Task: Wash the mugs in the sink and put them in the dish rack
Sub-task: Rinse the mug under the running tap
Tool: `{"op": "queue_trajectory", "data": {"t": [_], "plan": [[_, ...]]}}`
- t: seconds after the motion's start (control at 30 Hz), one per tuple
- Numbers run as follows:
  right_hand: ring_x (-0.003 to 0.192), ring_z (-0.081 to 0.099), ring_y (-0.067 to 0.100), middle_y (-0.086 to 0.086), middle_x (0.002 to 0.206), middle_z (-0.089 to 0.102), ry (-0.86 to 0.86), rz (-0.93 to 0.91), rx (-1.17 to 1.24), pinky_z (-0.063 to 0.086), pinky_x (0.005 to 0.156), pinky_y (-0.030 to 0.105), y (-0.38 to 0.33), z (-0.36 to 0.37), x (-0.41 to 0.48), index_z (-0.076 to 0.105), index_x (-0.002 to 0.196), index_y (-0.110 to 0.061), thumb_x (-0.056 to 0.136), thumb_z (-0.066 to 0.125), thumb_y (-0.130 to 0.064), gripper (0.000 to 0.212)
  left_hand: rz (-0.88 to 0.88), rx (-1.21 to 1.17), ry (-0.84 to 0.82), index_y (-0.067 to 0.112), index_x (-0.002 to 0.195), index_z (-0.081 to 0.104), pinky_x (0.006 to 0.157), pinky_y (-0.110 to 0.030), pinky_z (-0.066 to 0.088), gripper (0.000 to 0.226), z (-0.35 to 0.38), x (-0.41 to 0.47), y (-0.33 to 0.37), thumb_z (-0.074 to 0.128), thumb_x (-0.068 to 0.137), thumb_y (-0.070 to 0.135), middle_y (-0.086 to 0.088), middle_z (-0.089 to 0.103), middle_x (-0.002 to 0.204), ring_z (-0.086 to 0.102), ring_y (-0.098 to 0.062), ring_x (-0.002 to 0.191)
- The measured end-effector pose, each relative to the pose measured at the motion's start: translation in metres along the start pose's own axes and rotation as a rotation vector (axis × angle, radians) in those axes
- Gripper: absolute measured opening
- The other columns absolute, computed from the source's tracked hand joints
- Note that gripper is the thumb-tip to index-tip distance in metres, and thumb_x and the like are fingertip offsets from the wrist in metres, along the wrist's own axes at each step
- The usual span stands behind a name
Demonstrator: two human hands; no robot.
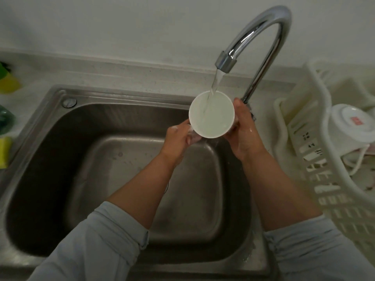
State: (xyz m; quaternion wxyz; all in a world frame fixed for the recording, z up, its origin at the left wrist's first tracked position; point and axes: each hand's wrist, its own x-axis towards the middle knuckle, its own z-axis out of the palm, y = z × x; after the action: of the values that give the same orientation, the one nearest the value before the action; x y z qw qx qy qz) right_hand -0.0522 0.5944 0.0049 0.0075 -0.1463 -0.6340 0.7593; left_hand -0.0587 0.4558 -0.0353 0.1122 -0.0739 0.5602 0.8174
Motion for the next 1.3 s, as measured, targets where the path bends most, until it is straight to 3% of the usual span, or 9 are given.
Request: {"op": "queue_trajectory", "data": {"t": [0.1, 0.23, 0.37, 0.63, 0.8, 0.9, 1.03, 1.17, 1.3], "plan": [[0.116, 0.055, 0.030, 0.012, 0.126, 0.053, 0.074, -0.046, -0.075, 0.052, 0.083, 0.038, -0.001, 0.000, -0.002, 0.045, 0.127, -0.009, 0.050, 0.068, -0.077, 0.106, -0.061, -0.081, -0.023, 0.000, 0.085, 0.060, 0.070, -0.024, 0.057, 0.023, 0.006, -0.003, 0.002, 0.037, 0.092, -0.004, -0.001, 0.070, 0.072, 0.068, -0.009, 0.069], [0.098, 0.058, 0.009, -0.002, 0.114, 0.057, 0.172, -0.116, -0.143, 0.050, 0.066, 0.013, 0.004, -0.008, -0.009, 0.045, 0.130, -0.016, 0.084, 0.056, -0.052, 0.059, -0.139, -0.101, -0.103, 0.004, 0.088, 0.060, 0.081, -0.033, 0.054, 0.024, 0.007, -0.005, -0.002, 0.037, 0.094, 0.004, -0.009, 0.064, 0.081, 0.070, -0.016, 0.075], [0.095, 0.055, 0.001, -0.004, 0.113, 0.056, 0.326, -0.224, -0.247, 0.043, 0.066, 0.005, 0.014, -0.010, -0.018, 0.051, 0.126, -0.020, 0.075, 0.050, -0.060, 0.065, -0.200, -0.110, -0.180, 0.009, 0.099, 0.061, 0.090, -0.040, 0.049, 0.027, 0.009, -0.010, -0.007, 0.034, 0.095, 0.011, -0.003, 0.074, 0.085, 0.068, -0.026, 0.084], [0.105, 0.055, 0.022, 0.008, 0.122, 0.054, 0.417, 0.026, -0.394, 0.045, 0.096, 0.044, 0.032, -0.012, -0.021, 0.057, 0.113, -0.031, 0.062, 0.031, -0.081, 0.076, -0.371, 0.057, -0.216, 0.020, 0.097, 0.057, 0.076, -0.033, 0.048, 0.026, 0.002, -0.026, -0.008, 0.031, 0.096, 0.021, -0.002, 0.067, 0.100, 0.066, -0.024, 0.087], [0.099, 0.059, 0.023, 0.009, 0.116, 0.062, 0.286, 0.173, -0.487, 0.048, 0.090, 0.042, 0.048, -0.009, -0.029, 0.058, 0.119, -0.020, 0.082, 0.031, -0.072, 0.069, -0.440, 0.190, -0.167, 0.016, 0.095, 0.058, 0.071, -0.030, 0.050, 0.025, -0.018, -0.035, -0.011, 0.034, 0.096, 0.023, -0.009, 0.066, 0.098, 0.066, -0.025, 0.079], [0.097, 0.061, 0.024, 0.008, 0.110, 0.064, 0.250, 0.263, -0.507, 0.048, 0.092, 0.047, 0.055, -0.003, -0.033, 0.059, 0.118, -0.019, 0.066, 0.023, -0.083, 0.090, -0.500, 0.210, -0.144, 0.015, 0.089, 0.059, 0.073, -0.031, 0.050, 0.025, -0.028, -0.039, -0.013, 0.037, 0.095, 0.024, -0.007, 0.067, 0.090, 0.065, -0.027, 0.079], [0.099, 0.060, 0.027, 0.010, 0.109, 0.063, 0.219, 0.338, -0.516, 0.048, 0.093, 0.047, 0.064, -0.006, -0.037, 0.058, 0.107, -0.016, 0.089, 0.026, -0.067, 0.063, -0.570, 0.248, -0.132, 0.014, 0.086, 0.060, 0.067, -0.029, 0.051, 0.023, -0.035, -0.041, -0.014, 0.041, 0.092, 0.027, -0.009, 0.069, 0.085, 0.067, -0.027, 0.075], [0.106, 0.058, 0.029, 0.012, 0.117, 0.061, 0.198, 0.456, -0.507, 0.044, 0.098, 0.048, 0.073, -0.008, -0.036, 0.057, 0.118, -0.017, 0.088, 0.024, -0.069, 0.069, -0.642, 0.282, -0.123, 0.011, 0.088, 0.060, 0.060, -0.026, 0.051, 0.022, -0.035, -0.043, -0.013, 0.042, 0.091, 0.023, -0.011, 0.067, 0.082, 0.065, -0.029, 0.069], [0.105, 0.058, 0.028, 0.013, 0.115, 0.063, 0.135, 0.564, -0.473, 0.044, 0.099, 0.048, 0.082, -0.007, -0.036, 0.058, 0.109, -0.016, 0.089, 0.022, -0.069, 0.068, -0.701, 0.321, -0.106, 0.008, 0.084, 0.057, 0.061, -0.030, 0.052, 0.019, -0.037, -0.044, -0.011, 0.042, 0.090, 0.019, -0.014, 0.064, 0.081, 0.064, -0.032, 0.068]]}}
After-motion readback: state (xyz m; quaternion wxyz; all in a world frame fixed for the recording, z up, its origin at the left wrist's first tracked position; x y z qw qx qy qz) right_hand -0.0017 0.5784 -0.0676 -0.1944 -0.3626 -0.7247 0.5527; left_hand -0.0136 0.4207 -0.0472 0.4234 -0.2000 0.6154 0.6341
